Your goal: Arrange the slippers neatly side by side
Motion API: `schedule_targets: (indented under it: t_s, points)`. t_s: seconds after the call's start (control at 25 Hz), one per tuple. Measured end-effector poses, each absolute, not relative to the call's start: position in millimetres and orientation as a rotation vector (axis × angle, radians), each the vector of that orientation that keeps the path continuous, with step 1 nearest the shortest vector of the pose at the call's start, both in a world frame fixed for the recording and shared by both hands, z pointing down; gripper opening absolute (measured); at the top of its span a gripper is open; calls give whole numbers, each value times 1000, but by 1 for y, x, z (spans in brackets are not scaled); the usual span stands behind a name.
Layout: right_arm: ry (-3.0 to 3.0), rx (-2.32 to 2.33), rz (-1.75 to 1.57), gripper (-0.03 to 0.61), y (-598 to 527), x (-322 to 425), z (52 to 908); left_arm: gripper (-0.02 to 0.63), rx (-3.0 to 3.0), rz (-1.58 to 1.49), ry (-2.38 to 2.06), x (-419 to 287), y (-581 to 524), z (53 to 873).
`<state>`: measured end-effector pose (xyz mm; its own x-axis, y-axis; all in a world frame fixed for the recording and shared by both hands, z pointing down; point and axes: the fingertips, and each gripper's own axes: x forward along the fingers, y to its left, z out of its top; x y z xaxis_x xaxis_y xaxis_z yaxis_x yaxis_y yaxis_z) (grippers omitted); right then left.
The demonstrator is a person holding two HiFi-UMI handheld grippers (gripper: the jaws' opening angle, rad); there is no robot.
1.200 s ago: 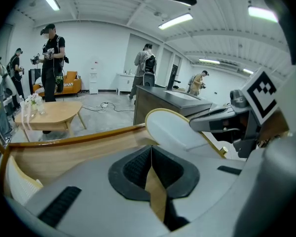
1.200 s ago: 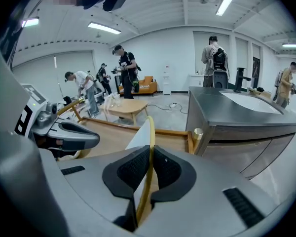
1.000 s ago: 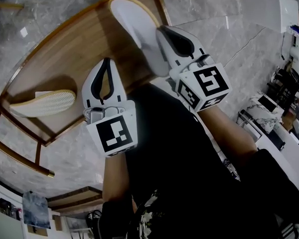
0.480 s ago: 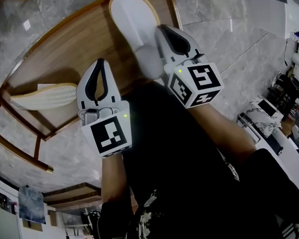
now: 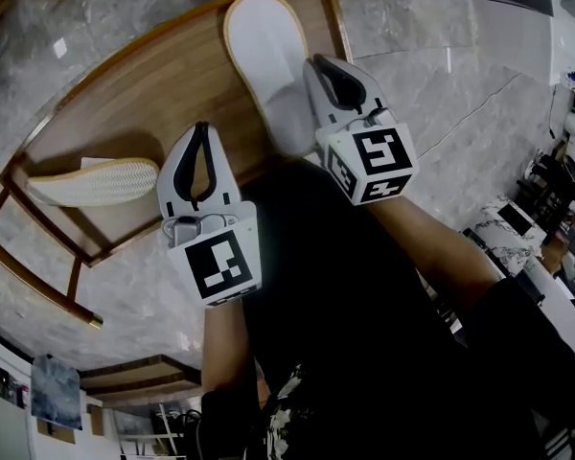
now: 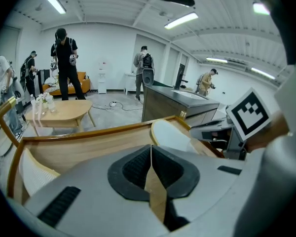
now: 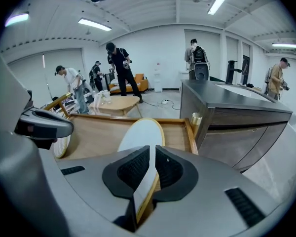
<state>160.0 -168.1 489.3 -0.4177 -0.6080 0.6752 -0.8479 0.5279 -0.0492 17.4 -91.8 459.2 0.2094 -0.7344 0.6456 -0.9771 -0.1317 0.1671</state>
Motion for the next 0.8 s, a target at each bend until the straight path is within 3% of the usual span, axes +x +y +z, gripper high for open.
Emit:
schedule_targets:
  t_s: [0.36, 0.48, 0.56, 0.8]
  points:
    - [-2248, 1087, 449, 23, -164, 136, 471, 5, 1861, 607, -1632, -13, -71, 453]
    - [-2371, 979, 370, 32, -154, 104, 449, 5, 1836, 615, -1658, -26, -65, 453]
    - [-2464, 854, 302, 72, -143, 76, 437, 5, 1810, 616, -1664, -34, -59, 456]
    - [-2567, 568, 238, 78, -110, 13, 429, 5, 1692, 633, -1752, -69, -42, 456]
